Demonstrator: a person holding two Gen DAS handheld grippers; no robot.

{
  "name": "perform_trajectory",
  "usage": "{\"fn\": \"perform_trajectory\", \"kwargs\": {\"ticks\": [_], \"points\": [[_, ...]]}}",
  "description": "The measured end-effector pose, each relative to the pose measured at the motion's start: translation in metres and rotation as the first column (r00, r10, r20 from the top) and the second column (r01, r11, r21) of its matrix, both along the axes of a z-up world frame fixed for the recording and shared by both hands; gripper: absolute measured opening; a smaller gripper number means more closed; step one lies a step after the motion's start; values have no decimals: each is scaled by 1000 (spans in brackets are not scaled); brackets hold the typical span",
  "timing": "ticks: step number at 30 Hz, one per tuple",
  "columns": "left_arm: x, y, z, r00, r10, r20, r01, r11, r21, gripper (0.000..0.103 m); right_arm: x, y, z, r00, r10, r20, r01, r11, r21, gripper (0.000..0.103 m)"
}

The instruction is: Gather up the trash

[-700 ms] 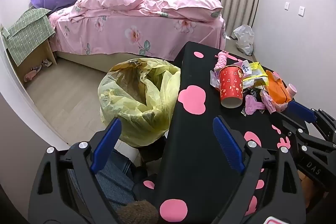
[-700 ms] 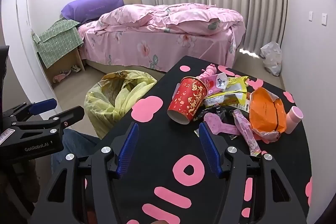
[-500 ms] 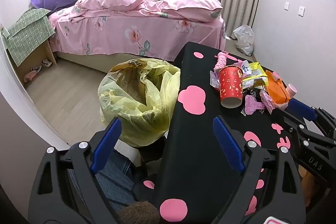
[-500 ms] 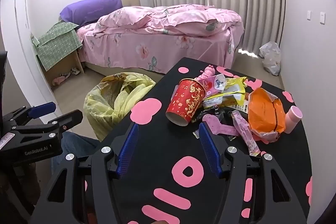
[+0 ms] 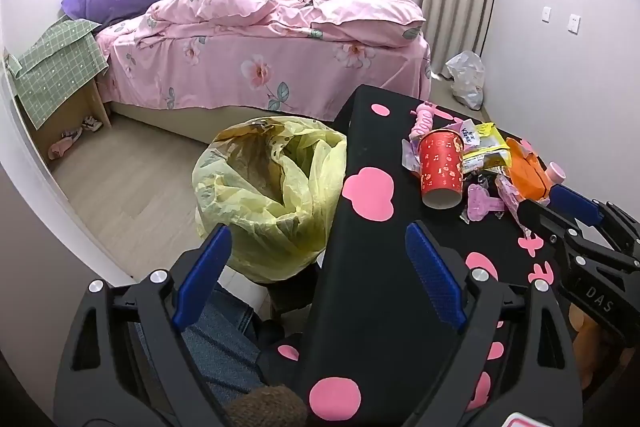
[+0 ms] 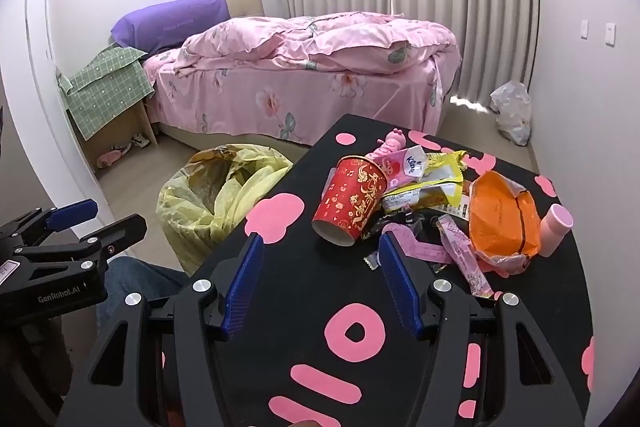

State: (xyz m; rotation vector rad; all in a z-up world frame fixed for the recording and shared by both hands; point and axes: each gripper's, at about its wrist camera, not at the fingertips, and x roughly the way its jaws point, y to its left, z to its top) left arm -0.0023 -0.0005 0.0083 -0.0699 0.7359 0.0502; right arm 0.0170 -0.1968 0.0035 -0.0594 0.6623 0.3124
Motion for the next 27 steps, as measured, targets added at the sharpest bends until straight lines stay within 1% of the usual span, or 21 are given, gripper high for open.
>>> {"fn": "perform_trajectory", "kwargs": {"ticks": [7,27], "points": [[4,2,1,1000,9,-3,-9,1000,-6,84,-2,1,1,1000,3,4,-3,1000,1,57],[-1,1,-4,1000,3,0,-3,1000,-6,84,-4,1,-1,1000,5,-1,-5,1000,4,57]]}}
